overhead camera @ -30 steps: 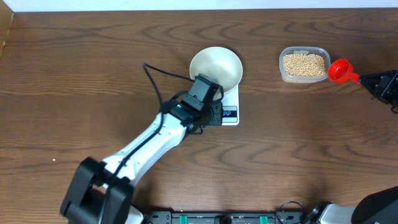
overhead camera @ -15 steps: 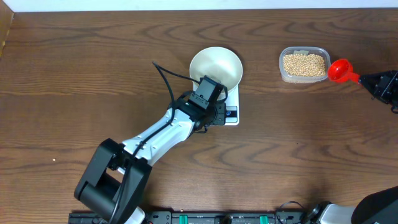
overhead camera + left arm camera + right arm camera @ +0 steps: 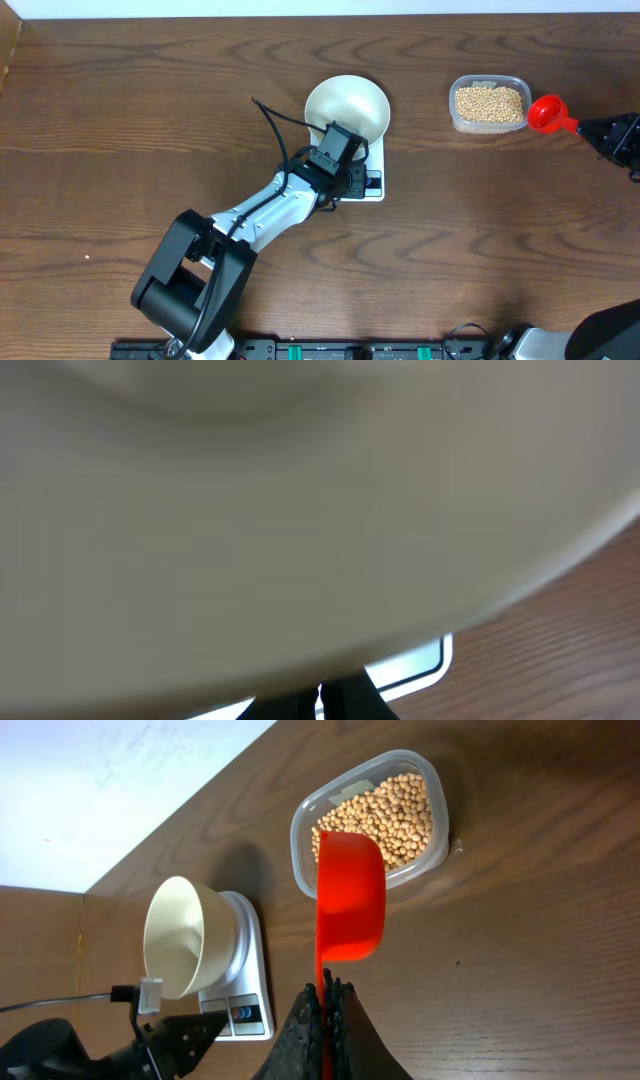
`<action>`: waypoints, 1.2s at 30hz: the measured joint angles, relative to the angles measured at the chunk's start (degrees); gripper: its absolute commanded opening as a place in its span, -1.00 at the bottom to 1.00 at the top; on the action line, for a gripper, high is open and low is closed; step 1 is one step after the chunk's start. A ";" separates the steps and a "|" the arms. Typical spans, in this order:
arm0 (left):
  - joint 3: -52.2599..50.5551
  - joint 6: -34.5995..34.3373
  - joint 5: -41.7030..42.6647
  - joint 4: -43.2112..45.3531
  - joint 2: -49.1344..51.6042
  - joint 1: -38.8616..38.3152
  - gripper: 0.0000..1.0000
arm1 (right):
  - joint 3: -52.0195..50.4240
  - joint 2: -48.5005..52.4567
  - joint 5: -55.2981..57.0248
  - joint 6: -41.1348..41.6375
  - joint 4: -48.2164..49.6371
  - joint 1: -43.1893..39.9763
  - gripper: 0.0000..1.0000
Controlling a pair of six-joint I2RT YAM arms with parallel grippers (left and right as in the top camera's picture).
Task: Scoop item into bowl and weigh 50g on scale
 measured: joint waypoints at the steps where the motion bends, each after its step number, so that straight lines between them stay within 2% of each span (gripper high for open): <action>1: 0.00 0.15 0.00 0.50 0.00 0.00 -0.86 | 0.00 0.00 0.04 0.00 0.00 0.00 -0.98; 36: 0.00 0.39 -2.12 2.21 2.69 -0.20 -0.86 | 0.00 0.00 0.11 -0.81 -0.39 0.00 -0.98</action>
